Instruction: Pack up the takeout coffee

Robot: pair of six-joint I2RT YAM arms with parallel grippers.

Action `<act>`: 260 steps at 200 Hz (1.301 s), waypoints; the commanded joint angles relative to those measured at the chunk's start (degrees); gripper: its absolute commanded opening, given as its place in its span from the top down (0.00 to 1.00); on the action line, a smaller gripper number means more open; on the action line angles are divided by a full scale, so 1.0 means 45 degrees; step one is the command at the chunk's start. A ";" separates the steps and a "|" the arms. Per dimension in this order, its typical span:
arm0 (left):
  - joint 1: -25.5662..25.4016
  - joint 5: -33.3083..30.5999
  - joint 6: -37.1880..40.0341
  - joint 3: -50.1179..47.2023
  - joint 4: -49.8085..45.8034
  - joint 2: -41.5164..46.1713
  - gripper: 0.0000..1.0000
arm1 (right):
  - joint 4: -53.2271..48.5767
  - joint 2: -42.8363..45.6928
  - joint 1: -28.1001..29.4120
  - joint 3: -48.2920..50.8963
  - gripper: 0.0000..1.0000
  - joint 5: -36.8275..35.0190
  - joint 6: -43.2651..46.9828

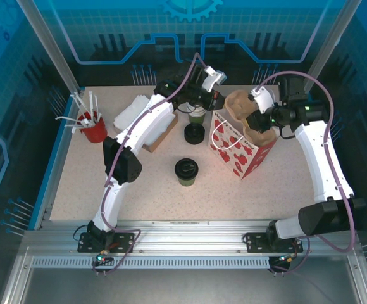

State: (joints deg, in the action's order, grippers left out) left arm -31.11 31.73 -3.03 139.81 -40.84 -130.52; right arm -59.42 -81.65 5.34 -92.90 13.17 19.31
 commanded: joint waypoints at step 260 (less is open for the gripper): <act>0.0408 -0.0498 -0.0641 0.0753 0.1143 0.0815 0.47 | -0.1571 -0.0938 0.0710 -0.0667 0.80 -0.1439 -0.0356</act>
State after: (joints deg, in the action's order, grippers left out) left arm -29.71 30.22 -4.62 140.97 -37.21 -130.47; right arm -64.18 -85.54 7.53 -94.30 7.44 18.20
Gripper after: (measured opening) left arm 0.520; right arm 0.224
